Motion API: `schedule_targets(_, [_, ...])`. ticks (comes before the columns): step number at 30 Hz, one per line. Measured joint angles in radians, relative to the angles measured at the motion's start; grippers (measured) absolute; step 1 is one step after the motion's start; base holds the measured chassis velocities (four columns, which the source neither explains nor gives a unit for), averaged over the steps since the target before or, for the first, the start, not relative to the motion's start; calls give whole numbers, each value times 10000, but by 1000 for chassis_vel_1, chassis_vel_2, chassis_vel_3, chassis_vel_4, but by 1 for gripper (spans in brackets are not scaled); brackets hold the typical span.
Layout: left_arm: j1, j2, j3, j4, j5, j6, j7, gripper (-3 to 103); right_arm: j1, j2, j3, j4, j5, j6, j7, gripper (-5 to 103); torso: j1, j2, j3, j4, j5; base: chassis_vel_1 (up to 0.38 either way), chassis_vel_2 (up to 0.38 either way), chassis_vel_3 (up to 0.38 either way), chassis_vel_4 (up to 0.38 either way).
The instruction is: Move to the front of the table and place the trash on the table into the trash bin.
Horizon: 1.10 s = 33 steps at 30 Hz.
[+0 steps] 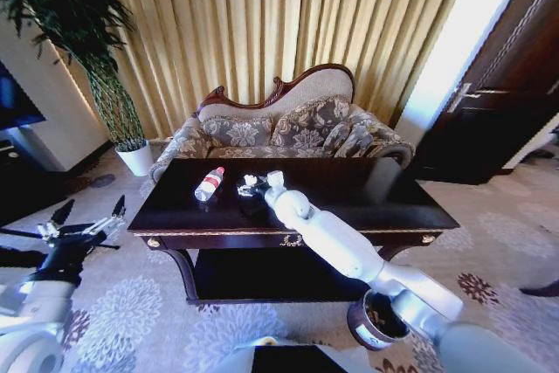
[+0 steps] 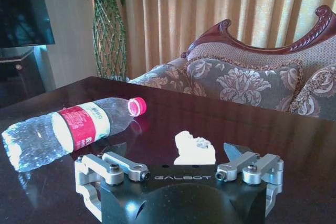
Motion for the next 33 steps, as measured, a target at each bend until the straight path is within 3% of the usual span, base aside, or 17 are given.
schedule_targets(12, [27, -31, 1, 0, 36, -75, 30, 100, 175, 264, -113, -875, -422, 25, -80, 103, 0, 1, 0, -1, 0, 0, 0, 0, 0])
schedule_targets(13, [28, -44, 34, 0, 59, -79, 31, 100, 176, 248, -111, -892, -427, 24, -84, 95, 0, 1, 0, 0, 1, 0, 0, 0, 0])
schedule_targets(14, [27, -51, 74, 0, 89, -80, 31, 100, 176, 230, -105, -893, -440, 25, -85, 95, -1, 1, 0, 0, 0, 0, 0, 0, 0])
schedule_targets(16, [25, -54, 118, 0, 119, -81, 31, 100, 176, 207, -84, -893, -449, 24, -83, 84, -1, 1, 0, -1, 0, 0, 0, 0, 0])
schedule_targets(22, [6, -47, 154, 1, 148, -89, 31, 100, 145, 190, -62, -824, -460, 23, -76, 68, -1, 1, 0, -1, 0, 0, 0, 0, 0])
schedule_targets(25, [38, -49, 131, 0, 154, -118, 40, 100, 111, 189, -70, -777, -495, 21, -72, 51, -1, 1, 0, 0, 0, 0, 0, 0, 0])
schedule_targets(27, [47, -52, 122, 0, 154, -126, 44, 100, 110, 188, -72, -772, -500, 20, -71, 51, -2, 1, 0, 0, 1, 0, 0, 0, 0])
schedule_targets(33, [78, -81, 104, 1, 154, -156, 52, 100, 110, 180, -111, -763, -559, 20, -69, 25, -1, 1, 0, 0, 1, 0, 0, 0, 0])
